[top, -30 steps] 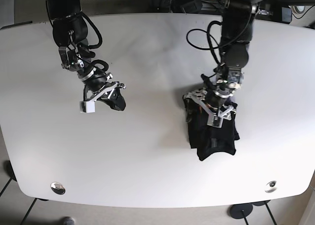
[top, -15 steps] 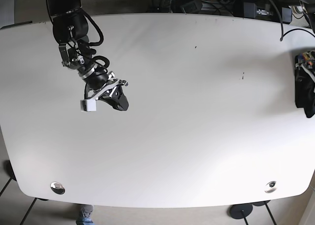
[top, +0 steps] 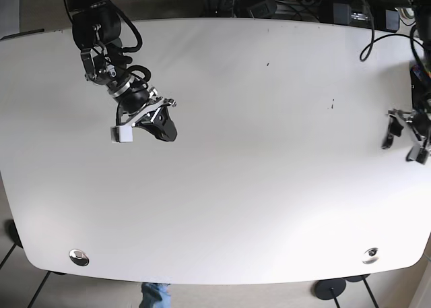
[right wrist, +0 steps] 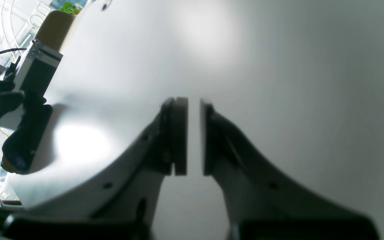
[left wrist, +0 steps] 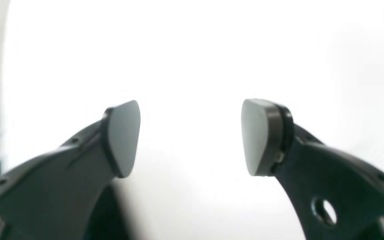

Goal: Fold the T-shirt properly
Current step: 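Lower the right gripper onto the crumpled olive-green shirt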

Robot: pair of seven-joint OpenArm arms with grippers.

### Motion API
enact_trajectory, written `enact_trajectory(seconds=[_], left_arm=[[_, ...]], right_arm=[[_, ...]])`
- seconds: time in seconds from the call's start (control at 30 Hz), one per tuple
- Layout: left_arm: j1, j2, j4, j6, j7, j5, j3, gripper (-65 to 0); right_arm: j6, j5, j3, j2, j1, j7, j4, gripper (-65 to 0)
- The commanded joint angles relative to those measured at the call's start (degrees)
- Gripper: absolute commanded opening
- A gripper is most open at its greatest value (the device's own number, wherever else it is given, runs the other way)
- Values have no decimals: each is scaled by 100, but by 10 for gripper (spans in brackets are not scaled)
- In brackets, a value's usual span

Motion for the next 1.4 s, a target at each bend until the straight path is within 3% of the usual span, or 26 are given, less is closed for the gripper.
enact_trajectory(seconds=[0.03,0.1,0.2,0.3,0.43,0.5,0.63,0.73,0.9,1.03,1.17,1.2,1.33,1.4], left_arm=[[-60,337,672,-1,151,106,-29,-222],[-60,900,962,-1,151,475,-20,-221],[-60,1990,1428,-1,133,1390,-47,-222],[72,2860,1744,170,10,2181,-55,-222],[749,3599,2105,557,-931,2717,-3,-222],[1171,3810,2456,610,-1080,2858,120,-222],[2419,4135,3494,610,-1080,2823,41,-222],[3307,4179,3889,610,-1098,2761,15,-224],[4565,4152,3960,610,-1291,1908,-460,-224],[4582,4144,3801,610,-1300,1117,-1031,-224],[3861,4170,3696,610,-1194,1100,-1119,-219],[3791,4170,3696,610,-1045,1100,-1119,-219],[3132,4135,3661,610,-157,1100,-1110,-215],[2982,4056,3661,601,124,1100,-1119,-215]], right_arm=[[72,54,35,191,83,149,94,-593],[72,-77,35,244,65,158,85,-593],[63,-1062,35,244,-67,185,103,-593],[63,-1704,44,244,-207,229,112,-595],[63,-1897,44,288,-673,888,129,-595],[63,-1941,44,306,-972,932,287,-595],[63,-1959,176,306,-1851,949,850,-595],[81,-1959,510,147,-2572,949,1298,-595],[124,-1959,994,103,-3610,949,2002,-595],[133,-2135,941,147,-3539,941,1896,-591],[107,-2574,62,174,-2898,888,1826,-579],[81,-2636,-123,147,-2757,747,1826,-547],[63,-2644,-800,-11,-1517,-176,1852,-225],[63,-2644,-835,-160,-1043,-501,1808,-154]])
